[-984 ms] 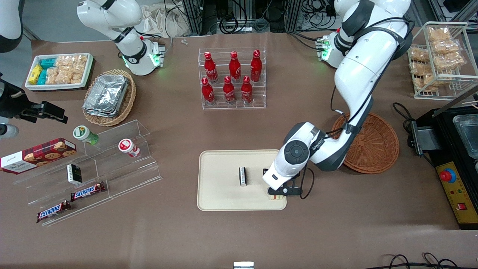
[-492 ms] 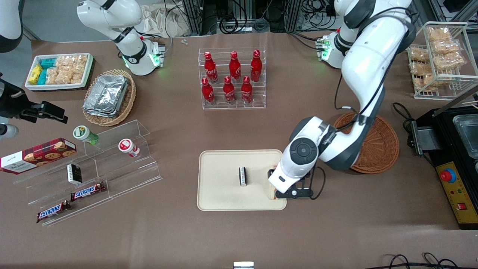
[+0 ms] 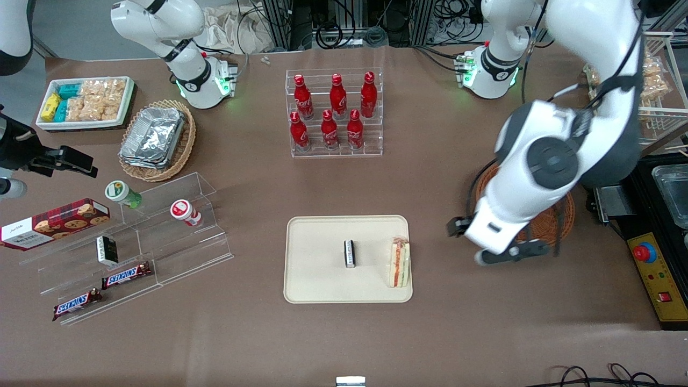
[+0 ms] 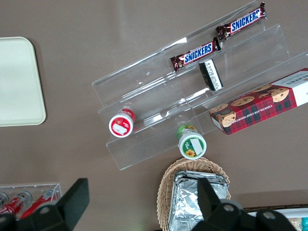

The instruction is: Place sandwich from basket to tray

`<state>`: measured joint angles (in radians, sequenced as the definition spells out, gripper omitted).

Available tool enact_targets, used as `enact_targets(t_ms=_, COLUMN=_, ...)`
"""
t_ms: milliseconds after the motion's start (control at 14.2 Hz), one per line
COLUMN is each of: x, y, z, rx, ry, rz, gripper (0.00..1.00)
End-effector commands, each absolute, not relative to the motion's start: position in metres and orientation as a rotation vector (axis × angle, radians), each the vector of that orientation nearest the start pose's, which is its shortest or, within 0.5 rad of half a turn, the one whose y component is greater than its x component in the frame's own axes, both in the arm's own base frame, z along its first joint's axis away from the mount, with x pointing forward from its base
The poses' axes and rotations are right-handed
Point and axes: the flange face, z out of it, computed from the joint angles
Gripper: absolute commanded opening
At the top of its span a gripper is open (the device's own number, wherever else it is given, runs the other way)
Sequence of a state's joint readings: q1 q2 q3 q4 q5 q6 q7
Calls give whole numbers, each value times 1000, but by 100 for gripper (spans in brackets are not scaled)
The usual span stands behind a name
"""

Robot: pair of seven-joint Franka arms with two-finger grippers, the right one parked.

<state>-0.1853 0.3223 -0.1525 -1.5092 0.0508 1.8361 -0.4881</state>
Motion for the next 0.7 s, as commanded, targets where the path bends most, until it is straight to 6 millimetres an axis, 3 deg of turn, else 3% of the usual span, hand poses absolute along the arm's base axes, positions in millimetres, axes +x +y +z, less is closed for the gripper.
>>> enact_targets(t_ms=0, x=550, y=-134, z=492, rx=-3155, ry=-180, rz=-49, gripper=100)
enact_targets(t_ms=211, x=528, y=-72, z=517, rx=-3155, ry=-84, rz=1, gripper=100)
enact_targets(t_ms=352, x=542, y=-29, z=539, rx=-3151, ry=-68, rz=103, gripper=100)
enact_targets(t_ms=492, x=565, y=15, z=552, rx=-3128, ry=-174, rz=157, gripper=100)
enact_targets(t_ms=633, x=576, y=27, z=558, rx=-3106, ry=-190, rz=146, gripper=100)
